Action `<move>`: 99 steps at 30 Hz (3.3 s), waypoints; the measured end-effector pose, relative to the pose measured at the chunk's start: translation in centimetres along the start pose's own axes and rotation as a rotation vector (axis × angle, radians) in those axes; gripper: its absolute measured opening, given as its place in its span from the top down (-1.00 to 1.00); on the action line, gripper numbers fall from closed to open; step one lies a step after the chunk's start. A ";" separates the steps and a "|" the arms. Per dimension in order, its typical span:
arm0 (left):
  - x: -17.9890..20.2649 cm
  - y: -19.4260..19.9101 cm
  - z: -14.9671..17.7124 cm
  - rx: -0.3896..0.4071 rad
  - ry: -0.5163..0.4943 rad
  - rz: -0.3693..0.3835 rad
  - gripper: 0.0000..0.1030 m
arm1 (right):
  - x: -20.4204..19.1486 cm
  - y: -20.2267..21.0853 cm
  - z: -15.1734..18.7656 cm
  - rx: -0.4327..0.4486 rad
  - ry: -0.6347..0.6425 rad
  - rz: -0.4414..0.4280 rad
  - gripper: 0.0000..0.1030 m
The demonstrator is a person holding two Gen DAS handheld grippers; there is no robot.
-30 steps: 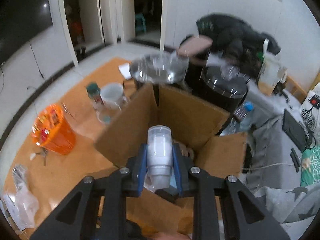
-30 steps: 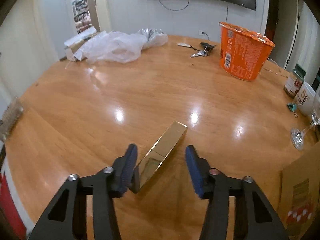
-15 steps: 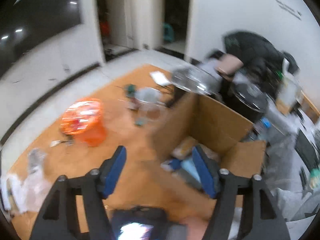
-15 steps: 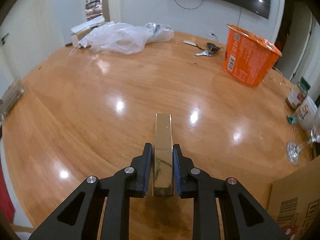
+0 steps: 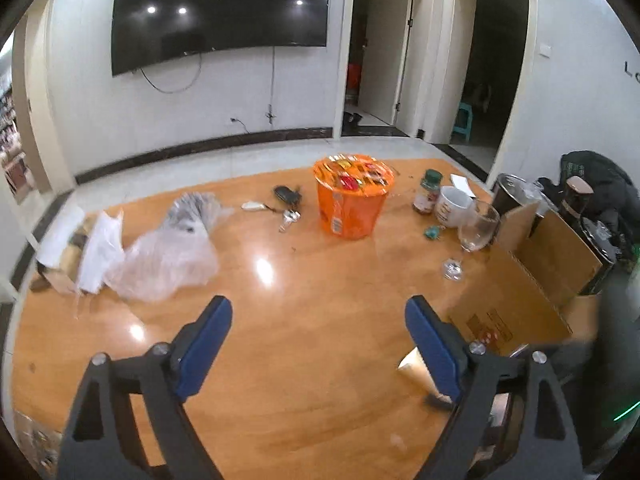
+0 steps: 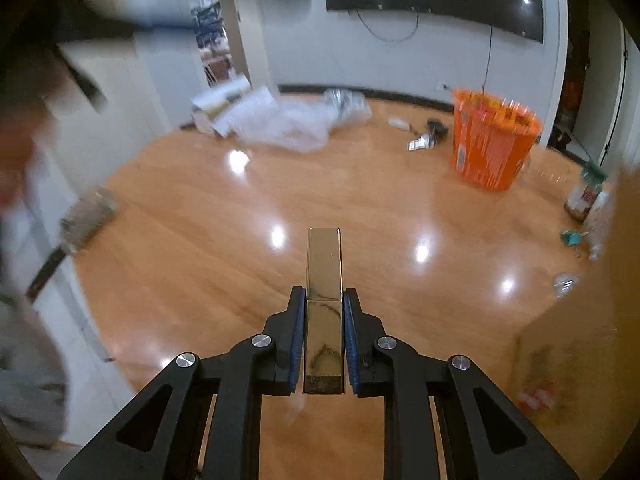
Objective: Organize rigid objects
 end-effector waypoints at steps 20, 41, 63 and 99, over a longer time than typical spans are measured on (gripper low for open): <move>4.0 0.1 1.6 0.060 0.078 -0.025 -0.99 | 13.2 10.9 1.0 -0.111 -0.279 0.308 0.67; 2.1 5.4 1.2 0.161 0.220 -0.306 -0.99 | 5.7 16.6 -3.1 0.403 0.150 0.044 -1.00; 4.0 4.8 1.0 0.143 0.216 -0.310 -0.99 | 6.4 17.2 -1.6 0.332 0.140 0.077 -1.00; 4.4 4.7 1.0 0.163 0.210 -0.307 -0.99 | 7.5 16.7 -1.3 0.331 0.093 0.072 -1.00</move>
Point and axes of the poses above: each gripper's, at about its wrist camera, not at the fingertips, and y roughly against the way its jaws point, x to its right, z to its underside, the point moved 3 cm from there along -y, roughly the way its jaws point, and after that the axes turned 15 degrees about -z, right-handed, at the moved point
